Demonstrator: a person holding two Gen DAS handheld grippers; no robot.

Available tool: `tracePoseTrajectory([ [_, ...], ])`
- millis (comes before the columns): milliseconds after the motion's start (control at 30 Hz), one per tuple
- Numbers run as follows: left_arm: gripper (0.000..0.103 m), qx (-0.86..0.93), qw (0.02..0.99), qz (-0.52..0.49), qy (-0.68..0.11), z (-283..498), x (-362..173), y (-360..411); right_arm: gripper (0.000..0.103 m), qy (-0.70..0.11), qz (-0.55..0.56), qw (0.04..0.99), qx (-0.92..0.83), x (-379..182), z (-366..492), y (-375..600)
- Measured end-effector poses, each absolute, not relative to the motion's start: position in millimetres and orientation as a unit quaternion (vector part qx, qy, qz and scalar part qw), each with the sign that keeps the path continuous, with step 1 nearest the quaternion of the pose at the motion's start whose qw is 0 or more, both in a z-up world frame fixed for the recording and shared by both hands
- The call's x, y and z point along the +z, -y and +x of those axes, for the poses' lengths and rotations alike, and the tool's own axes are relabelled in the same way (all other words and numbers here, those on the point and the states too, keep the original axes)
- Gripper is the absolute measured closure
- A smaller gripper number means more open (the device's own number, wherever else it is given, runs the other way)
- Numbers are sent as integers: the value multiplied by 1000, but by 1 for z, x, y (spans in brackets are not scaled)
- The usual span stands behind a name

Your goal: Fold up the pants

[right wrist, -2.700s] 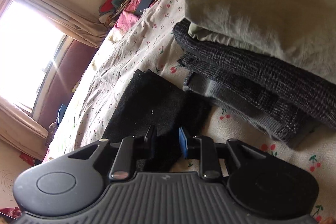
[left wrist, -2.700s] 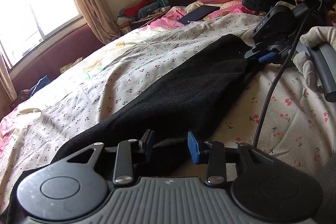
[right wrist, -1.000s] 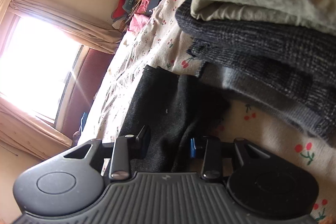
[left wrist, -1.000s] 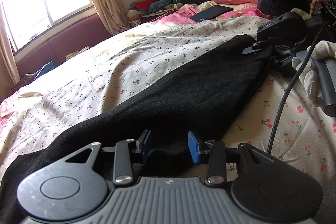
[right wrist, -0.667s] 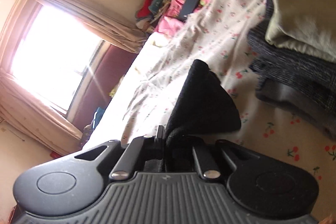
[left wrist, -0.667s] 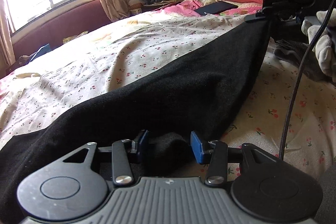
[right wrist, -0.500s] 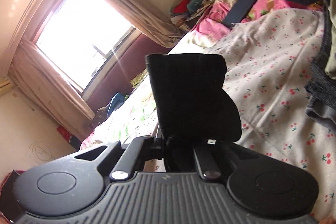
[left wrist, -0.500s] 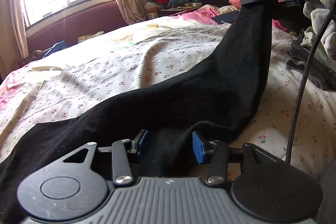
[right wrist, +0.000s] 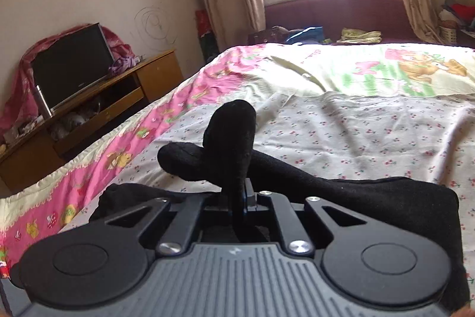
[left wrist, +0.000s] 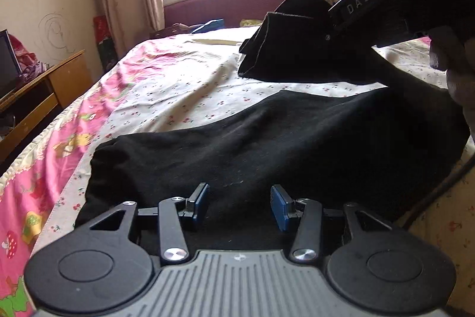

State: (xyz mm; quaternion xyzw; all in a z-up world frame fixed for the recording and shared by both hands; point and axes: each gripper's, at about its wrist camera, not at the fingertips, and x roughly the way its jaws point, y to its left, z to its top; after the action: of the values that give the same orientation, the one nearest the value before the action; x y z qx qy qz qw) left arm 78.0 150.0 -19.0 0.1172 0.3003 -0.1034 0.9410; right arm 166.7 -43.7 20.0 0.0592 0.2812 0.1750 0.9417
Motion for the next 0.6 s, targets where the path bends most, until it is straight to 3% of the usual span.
tracePoseTrajectory([
  [233, 44, -84, 940, 79, -321, 70, -34, -188, 96, -354, -58, 908, 216, -41, 168, -49],
  [600, 44, -104, 944, 69, -305, 69, -41, -192, 89, -303, -201, 909, 205, -46, 147, -83],
])
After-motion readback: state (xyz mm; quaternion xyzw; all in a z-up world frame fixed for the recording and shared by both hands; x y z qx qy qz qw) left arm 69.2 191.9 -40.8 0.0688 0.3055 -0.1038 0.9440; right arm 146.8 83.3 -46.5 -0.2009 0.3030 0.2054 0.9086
